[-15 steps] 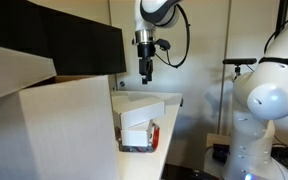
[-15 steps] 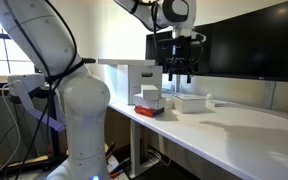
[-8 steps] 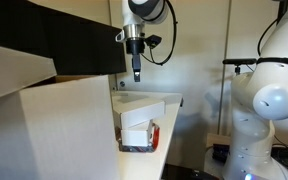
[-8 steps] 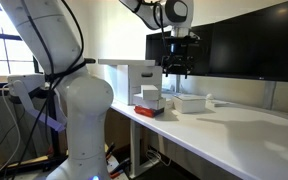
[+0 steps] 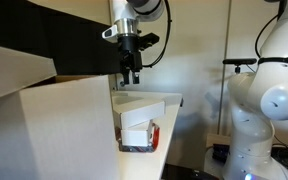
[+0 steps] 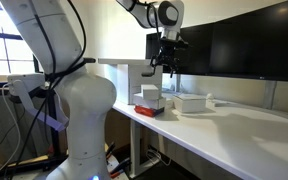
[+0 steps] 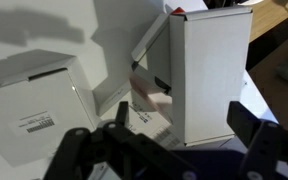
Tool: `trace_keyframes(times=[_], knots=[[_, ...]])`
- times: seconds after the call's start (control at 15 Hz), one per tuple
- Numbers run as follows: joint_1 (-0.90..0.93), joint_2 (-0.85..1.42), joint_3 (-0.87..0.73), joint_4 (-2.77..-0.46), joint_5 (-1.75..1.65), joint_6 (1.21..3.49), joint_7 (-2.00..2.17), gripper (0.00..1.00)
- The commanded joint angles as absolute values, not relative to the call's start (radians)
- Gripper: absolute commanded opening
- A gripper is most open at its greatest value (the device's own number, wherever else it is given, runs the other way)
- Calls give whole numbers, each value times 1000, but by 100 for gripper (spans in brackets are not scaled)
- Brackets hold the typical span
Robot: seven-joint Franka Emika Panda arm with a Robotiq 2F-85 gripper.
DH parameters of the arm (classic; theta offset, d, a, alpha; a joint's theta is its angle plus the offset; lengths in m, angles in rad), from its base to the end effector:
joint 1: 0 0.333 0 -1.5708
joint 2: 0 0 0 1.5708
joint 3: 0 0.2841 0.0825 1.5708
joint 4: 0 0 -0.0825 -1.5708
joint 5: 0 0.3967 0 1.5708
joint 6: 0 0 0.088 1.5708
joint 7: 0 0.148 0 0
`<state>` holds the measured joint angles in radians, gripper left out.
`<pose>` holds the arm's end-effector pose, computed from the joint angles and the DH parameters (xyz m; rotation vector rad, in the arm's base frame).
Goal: Remove the small box from the top of the stack at the front and place it on the right side of the counter.
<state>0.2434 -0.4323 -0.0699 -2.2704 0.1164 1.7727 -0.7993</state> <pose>0.4296 0.0898 0.4477 -2.6529 -1.3693 0.0300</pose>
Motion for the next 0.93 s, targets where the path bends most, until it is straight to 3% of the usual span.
trace_keyframes(times=[0.0, 0.87], knots=[[260, -415, -39, -2278, 156, 1760, -915, 100], [310, -388, 127, -2318, 155, 1782, -973, 100]])
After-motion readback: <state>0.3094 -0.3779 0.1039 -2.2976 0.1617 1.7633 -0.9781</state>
